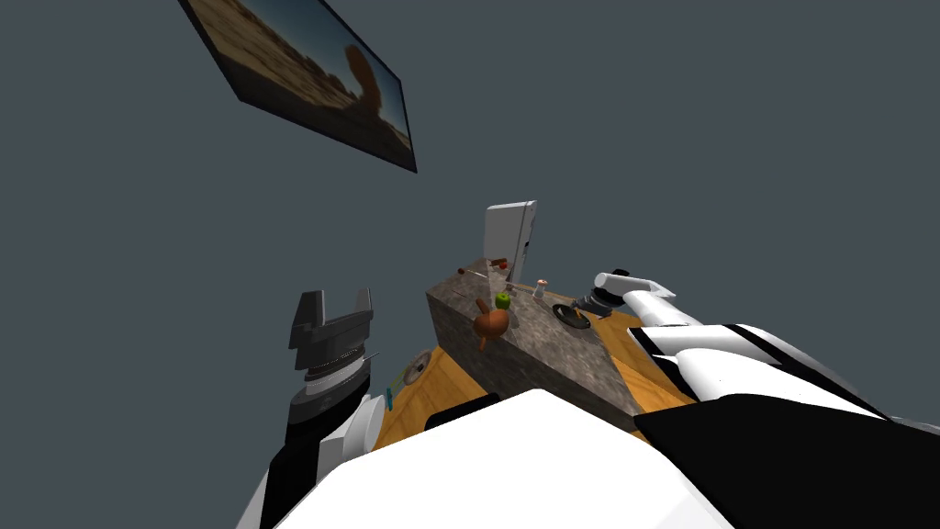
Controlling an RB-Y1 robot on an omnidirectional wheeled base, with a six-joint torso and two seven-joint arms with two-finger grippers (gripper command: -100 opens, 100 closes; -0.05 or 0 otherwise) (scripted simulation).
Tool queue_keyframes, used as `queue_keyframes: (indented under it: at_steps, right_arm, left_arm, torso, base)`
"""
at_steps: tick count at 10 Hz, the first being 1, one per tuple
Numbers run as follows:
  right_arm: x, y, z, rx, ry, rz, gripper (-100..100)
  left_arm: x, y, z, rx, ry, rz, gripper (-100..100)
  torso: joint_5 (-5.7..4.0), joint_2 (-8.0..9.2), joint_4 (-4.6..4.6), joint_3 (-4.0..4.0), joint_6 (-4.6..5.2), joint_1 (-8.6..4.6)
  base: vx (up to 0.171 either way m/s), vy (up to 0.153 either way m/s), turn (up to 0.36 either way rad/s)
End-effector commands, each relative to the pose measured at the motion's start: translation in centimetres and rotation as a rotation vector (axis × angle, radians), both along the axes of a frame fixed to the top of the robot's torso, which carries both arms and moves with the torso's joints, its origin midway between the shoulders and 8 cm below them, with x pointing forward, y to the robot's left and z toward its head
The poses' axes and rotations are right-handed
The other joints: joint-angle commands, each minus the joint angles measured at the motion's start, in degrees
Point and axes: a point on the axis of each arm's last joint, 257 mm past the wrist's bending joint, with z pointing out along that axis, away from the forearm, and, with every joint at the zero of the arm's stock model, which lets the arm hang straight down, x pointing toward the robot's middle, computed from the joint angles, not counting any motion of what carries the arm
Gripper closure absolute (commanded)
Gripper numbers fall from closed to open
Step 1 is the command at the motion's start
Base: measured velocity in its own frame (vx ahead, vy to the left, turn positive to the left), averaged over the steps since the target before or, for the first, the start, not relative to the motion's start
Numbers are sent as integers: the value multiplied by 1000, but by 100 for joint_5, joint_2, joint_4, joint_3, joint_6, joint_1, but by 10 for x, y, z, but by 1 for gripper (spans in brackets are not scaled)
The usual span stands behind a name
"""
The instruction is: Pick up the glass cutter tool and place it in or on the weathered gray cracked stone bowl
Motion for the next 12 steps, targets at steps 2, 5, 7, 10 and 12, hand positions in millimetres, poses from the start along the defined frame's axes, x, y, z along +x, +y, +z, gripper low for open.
queue_keyframes:
  at_steps: [2,5,7,10,12]
  right_arm:
    - [-17,-9,-7,12,5,-4,-100]
    - [-49,-22,-8,24,13,-13,-100]
    - [-49,-22,-8,24,13,-13,-100]
    - [-49,-22,-8,24,13,-13,-100]
    - [-49,-22,-8,24,13,-13,-100]
  left_arm:
    - [0,0,0,0,0,0,0]
    - [0,0,0,0,0,0,0]
    - [0,0,0,0,0,0,0]
    - [0,0,0,0,0,0,0]
    - [0,0,0,0,0,0,0]
  torso:
    - [0,-2,-1,-2,-5,2]
    - [2,-12,-4,-8,-6,12]
    - [-1,1,-1,-1,-11,-9]
    - [-1,0,-1,-1,-10,-7]
    - [-2,1,-1,0,-8,-8]
  base:
    - [23,26,-65]
    - [44,47,-47]
    - [-9,-11,31]
    - [2,2,-7]
    - [0,0,0]
